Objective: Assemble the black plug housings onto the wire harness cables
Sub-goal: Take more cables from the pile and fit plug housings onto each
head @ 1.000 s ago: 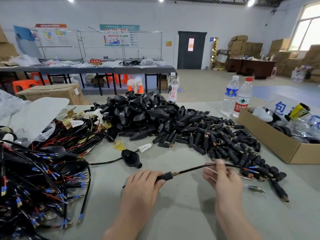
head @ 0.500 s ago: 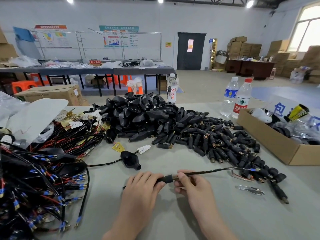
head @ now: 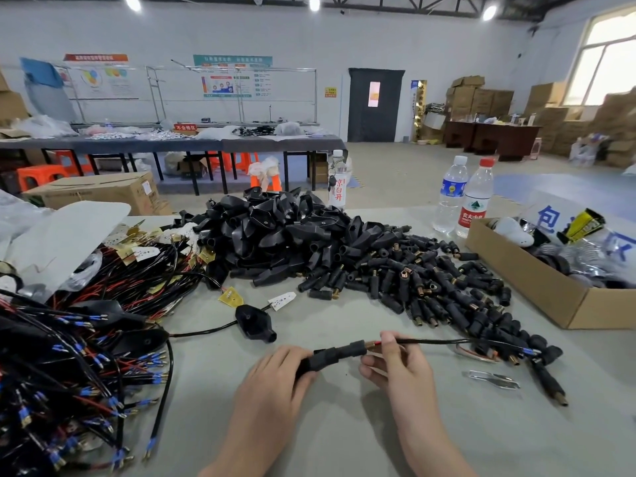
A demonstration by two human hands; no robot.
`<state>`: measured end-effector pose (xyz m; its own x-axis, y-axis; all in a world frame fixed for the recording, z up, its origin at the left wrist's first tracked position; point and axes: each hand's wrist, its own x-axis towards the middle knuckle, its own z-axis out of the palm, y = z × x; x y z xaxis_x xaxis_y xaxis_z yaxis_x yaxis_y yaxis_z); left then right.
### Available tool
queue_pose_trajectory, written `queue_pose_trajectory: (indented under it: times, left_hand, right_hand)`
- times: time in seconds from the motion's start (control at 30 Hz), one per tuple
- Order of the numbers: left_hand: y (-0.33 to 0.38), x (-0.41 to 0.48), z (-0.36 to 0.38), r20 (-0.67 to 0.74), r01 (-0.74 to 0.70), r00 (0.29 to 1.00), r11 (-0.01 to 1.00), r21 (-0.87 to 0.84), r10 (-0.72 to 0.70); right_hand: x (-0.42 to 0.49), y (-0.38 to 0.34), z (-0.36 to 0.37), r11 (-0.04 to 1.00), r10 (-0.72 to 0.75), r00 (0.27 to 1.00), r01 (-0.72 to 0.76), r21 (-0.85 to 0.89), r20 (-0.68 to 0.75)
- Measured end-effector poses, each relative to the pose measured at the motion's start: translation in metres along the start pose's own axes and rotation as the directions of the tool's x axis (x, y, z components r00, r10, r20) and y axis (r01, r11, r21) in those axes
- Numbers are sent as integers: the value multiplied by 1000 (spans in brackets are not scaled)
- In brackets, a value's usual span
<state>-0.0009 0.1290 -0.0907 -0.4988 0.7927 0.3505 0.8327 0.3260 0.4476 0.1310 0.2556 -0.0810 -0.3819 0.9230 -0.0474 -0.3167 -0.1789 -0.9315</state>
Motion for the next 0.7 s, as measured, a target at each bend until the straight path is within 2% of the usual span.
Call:
queue_pose_trajectory:
  times: [0.13,0.33,0.53,0.7]
  left_hand:
    - [-1,-1,1,-67,-4,998,1000,-9,3]
    - [0,0,1,-206,-50,978,998,-36,42]
    - [-1,-1,2,-211,-83,975,995,-54,70]
    - [-1,-1,3,-208,-93,975,994,-65,78]
  right_hand:
    - [-2,3,2,1000,25,996,-26,5,86]
    - [-1,2,1,996,72,992,-77,43,108]
    - [-4,3,4,982,127,974,-150,114,186]
    - [-2,5,5,980,125,971,-153,129,202]
